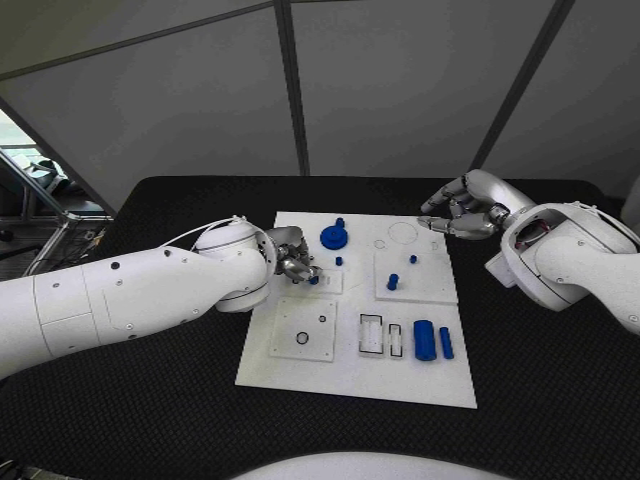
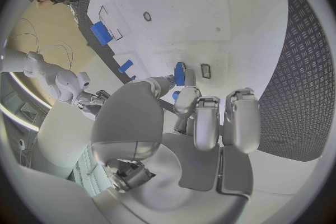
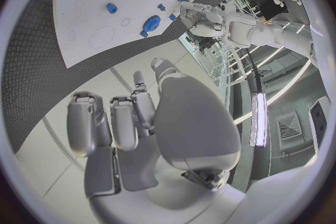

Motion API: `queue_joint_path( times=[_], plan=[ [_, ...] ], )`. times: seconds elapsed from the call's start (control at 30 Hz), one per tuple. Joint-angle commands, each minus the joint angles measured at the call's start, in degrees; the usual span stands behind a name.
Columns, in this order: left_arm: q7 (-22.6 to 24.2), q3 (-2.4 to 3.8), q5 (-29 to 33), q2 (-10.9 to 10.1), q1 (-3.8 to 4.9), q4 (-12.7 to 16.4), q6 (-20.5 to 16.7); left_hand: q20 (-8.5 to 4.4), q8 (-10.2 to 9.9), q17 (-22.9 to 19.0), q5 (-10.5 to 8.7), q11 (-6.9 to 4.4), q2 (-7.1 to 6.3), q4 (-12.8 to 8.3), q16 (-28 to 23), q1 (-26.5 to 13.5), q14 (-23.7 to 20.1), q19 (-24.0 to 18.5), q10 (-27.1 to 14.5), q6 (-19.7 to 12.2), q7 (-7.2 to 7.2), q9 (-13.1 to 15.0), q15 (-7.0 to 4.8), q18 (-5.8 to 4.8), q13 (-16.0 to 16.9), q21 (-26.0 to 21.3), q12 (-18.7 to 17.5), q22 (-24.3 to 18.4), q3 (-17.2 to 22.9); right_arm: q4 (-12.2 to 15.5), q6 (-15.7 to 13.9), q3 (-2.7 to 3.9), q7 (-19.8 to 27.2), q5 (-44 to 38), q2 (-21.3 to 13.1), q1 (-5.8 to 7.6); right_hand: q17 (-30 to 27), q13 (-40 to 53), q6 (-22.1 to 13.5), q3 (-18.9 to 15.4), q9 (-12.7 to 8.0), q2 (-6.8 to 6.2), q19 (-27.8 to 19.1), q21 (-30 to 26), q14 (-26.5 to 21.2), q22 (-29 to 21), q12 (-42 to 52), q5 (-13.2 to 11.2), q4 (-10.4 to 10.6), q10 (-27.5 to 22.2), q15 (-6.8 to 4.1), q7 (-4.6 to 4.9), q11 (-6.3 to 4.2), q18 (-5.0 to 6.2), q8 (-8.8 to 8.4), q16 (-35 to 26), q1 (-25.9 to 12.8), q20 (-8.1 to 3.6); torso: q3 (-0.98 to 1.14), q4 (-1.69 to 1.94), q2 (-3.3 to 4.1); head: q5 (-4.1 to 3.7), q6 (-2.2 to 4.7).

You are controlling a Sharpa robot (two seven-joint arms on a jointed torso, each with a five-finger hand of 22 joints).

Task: Assemble the parts on the task board

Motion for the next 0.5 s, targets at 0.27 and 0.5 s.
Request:
queue_joint_path(
  times=[0.27, 0.5],
  plan=[
    [0.3, 0.10, -0.6, -1.3, -0.18, 1.5, -4.5, -0.06, 0.3, 11.6, 0.17, -0.08, 0.46, -9.4, 0.4, -0.3, 5.0, 0.6, 0.7, 0.1, -0.26, 0.2, -0.45, -1.09, 0.3, 0.3, 0.5, 5.3, 9.9, -0.1, 0.3, 0.05, 0.6, -0.2, 0.0, 0.11, 5.2, 0.0, 0.3, -0.1, -0.1, 0.02, -0.2, -0.3, 3.9, 6.7, -0.1, 0.4, 0.4, 0.0, -0.41, -0.10, -0.22, 1.05, -0.36, -0.3, -0.2, 0.02, 0.06, 0.03, 0.00, 0.03, -0.29],
    [0.6, 0.10, -1.1, -1.3, -1.06, 1.0, -5.9, -0.07, 0.4, 11.6, 0.17, -0.08, 0.42, -9.4, 0.4, -0.4, 5.0, 0.7, 0.9, 0.1, -0.27, 0.3, -0.46, -1.10, 0.7, 0.3, 0.7, 5.3, 10.0, -0.2, 0.3, 0.05, 0.6, -0.2, 0.0, 0.11, 5.2, 0.0, 0.3, -0.1, -0.1, 0.02, -0.2, -0.3, 3.9, 6.7, -0.1, 0.4, 0.4, 0.0, -0.41, -0.10, -0.22, 1.05, -0.36, -0.3, -0.2, 0.02, 0.01, 0.04, -0.01, 0.03, -0.44]
  ],
)
